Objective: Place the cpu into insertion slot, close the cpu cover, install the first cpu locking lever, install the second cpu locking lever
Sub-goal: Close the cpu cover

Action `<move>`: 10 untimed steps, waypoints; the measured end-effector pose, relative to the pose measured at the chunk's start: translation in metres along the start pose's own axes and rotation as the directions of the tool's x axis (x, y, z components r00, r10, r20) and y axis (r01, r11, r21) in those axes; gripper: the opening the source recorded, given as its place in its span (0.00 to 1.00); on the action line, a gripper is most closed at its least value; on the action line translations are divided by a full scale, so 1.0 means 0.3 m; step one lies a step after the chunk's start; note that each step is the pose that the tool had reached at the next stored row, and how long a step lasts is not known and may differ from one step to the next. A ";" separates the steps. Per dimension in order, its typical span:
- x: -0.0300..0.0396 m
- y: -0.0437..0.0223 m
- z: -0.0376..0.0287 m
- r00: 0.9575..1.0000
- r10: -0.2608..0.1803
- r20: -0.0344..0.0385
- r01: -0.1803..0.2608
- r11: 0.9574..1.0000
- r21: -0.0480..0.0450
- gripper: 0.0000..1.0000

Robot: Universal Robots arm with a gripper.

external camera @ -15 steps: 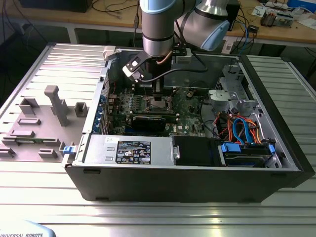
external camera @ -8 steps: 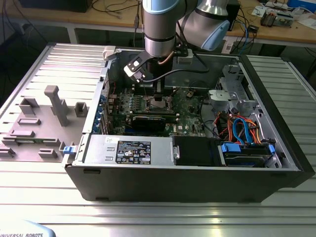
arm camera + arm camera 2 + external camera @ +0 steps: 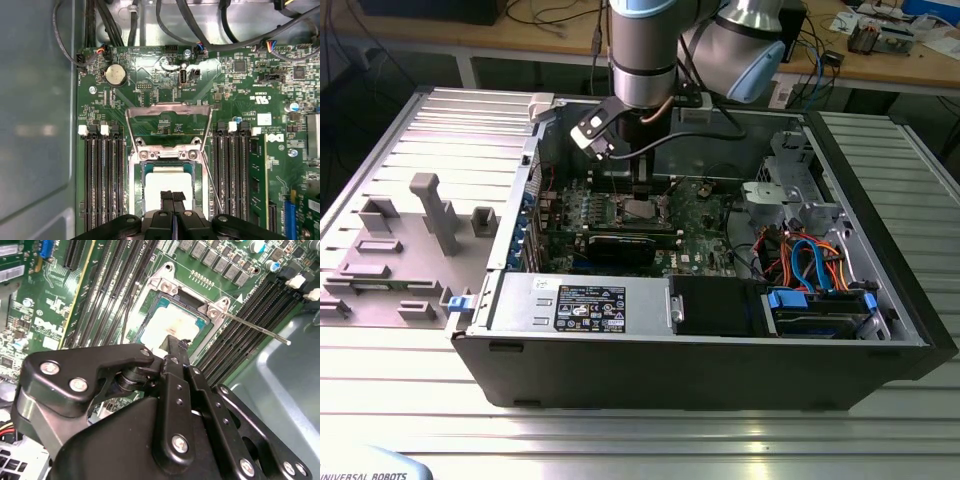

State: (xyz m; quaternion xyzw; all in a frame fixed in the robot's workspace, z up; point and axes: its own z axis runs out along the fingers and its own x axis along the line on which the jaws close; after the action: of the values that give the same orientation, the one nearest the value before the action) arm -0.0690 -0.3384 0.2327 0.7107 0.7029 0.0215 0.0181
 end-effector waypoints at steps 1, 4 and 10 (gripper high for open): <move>0.000 0.000 -0.001 1.000 0.000 0.007 0.000 1.000 0.000 0.11; 0.002 0.006 -0.001 1.000 -0.001 0.014 0.001 1.000 0.008 0.11; 0.003 0.027 0.001 1.000 -0.001 0.020 0.001 1.000 0.030 0.11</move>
State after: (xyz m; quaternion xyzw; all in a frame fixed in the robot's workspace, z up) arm -0.0609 -0.3375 0.2330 0.7107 0.7033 0.0039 0.0147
